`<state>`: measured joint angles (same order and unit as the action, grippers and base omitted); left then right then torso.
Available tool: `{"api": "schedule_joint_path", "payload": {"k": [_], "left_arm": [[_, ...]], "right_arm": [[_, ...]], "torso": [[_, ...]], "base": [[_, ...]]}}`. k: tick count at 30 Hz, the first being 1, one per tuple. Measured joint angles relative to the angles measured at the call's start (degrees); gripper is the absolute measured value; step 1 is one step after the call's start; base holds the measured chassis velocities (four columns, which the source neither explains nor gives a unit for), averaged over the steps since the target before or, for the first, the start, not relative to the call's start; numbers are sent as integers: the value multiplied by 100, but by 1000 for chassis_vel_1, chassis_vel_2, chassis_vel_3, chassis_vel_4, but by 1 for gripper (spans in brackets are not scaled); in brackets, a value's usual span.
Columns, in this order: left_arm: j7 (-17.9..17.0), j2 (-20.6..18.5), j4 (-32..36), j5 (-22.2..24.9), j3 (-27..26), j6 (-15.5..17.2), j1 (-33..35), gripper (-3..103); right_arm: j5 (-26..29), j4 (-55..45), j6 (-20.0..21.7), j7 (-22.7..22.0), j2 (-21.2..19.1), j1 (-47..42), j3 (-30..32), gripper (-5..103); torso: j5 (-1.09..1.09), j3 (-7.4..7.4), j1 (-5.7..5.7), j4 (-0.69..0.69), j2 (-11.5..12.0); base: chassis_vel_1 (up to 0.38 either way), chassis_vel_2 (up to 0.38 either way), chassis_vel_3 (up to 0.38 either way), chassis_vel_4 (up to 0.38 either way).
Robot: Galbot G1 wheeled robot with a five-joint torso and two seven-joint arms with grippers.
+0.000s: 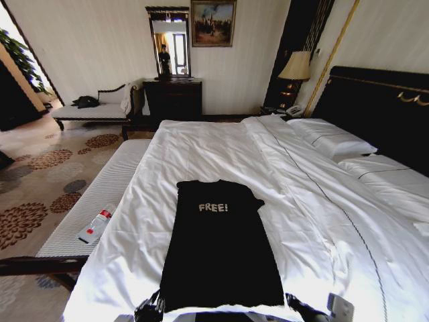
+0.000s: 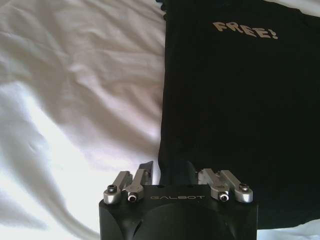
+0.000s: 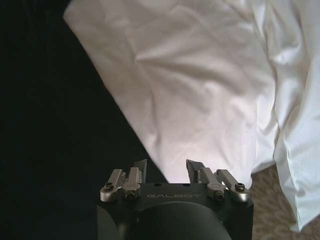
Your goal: Fold the clothes on the bed.
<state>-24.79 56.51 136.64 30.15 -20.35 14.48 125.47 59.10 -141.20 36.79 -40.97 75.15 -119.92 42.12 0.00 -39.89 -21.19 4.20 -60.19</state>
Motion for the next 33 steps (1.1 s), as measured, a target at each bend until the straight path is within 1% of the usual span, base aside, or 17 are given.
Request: {"api": "schedule_joint_path", "payload": {"k": [1, 3, 4, 5, 6, 7, 8, 9, 10, 13, 14, 15, 20, 22, 24, 25, 33], "left_arm": [[-1, -4, 27, 3, -41, -1, -2, 47], [-6, -8, 87, 74, -160, -4, -55, 58], [-6, -8, 87, 74, -160, -4, -55, 58], [-8, -11, 102, 100, -202, -6, -86, 58], [-8, -12, 114, 119, -236, -9, -119, 64], [-9, -21, 129, 156, -340, -32, -268, 69], [-9, -28, 129, 189, -388, -48, -375, 74], [-1, -39, 124, 254, -425, -60, -502, 80], [-1, -39, 124, 254, -425, -60, -502, 80], [14, -104, -9, 481, -453, -76, -940, 96], [14, -126, -79, 525, -430, -76, -1084, 96], [14, -126, -79, 525, -430, -76, -1084, 96], [7, -310, -418, 872, -217, -33, -1698, 100], [5, -361, -474, 943, -176, -20, -1800, 100], [2, -485, -574, 1118, -75, 17, -2050, 100], [2, -533, -609, 1201, -32, 34, -2156, 100], [11, -703, -767, 1557, 137, 101, -2752, 100]], "right_arm": [[-5, -13, -31, 2, -31, 85, 54, 45], [73, 18, -160, 44, -220, 425, 250, 56], [73, 18, -160, 44, -220, 425, 250, 56], [163, 68, -211, 90, -331, 579, 343, 61], [250, 123, -250, 143, -429, 705, 416, 61], [535, 357, -385, 404, -759, 1108, 602, 72], [679, 528, -471, 582, -987, 1349, 662, 78], [817, 727, -572, 797, -1244, 1628, 683, 78], [817, 727, -572, 797, -1244, 1628, 683, 78], [953, 1363, -800, 1485, -1793, 2489, 522, 94], [935, 1560, -843, 1701, -1908, 2731, 431, 97], [935, 1560, -843, 1701, -1908, 2731, 431, 97], [697, 2839, -945, 2739, -2431, 3910, -160, 100], [646, 3067, -946, 2869, -2508, 4085, -266, 101], [588, 3466, -946, 3095, -2637, 4379, -446, 97], [555, 3608, -946, 3164, -2681, 4500, -531, 89], [354, 4635, -981, 3463, -2792, 5745, -1591, 100]], "torso": [[0, 0, 0, 1, 0], [0, 0, 0, 0, 0], [0, 0, 0, 0, 0], [0, 0, 0, 0, 0], [1, 0, 0, 1, 0], [1, 0, 0, 0, 0], [2, 0, -1, 0, 1], [1, 0, -1, 0, 1], [1, 0, -1, 0, 1], [2, -1, -2, -1, 1], [2, -1, -2, -1, 1], [2, -1, -2, -1, 1], [1, -1, -2, -1, 1], [1, -1, -2, -1, 1], [2, -1, -2, 0, 2], [0, -1, -2, 1, 1], [1, -1, -1, -1, 1]], "base": [[0, 0, 0, 0], [0, 0, 0, 0], [0, 0, 0, 0], [0, 0, 0, 0], [0, 0, 0, 0], [0, 0, 0, 0], [0, 0, 0, 0], [0, 0, 0, 0], [0, 0, 0, 0], [0, 0, 0, 0], [0, 0, 0, 0], [0, 0, 0, 0], [0, 0, 0, 0], [0, 0, 0, 0], [0, 0, 0, 0], [0, 0, 0, 0], [0, 0, 0, 0]]}}
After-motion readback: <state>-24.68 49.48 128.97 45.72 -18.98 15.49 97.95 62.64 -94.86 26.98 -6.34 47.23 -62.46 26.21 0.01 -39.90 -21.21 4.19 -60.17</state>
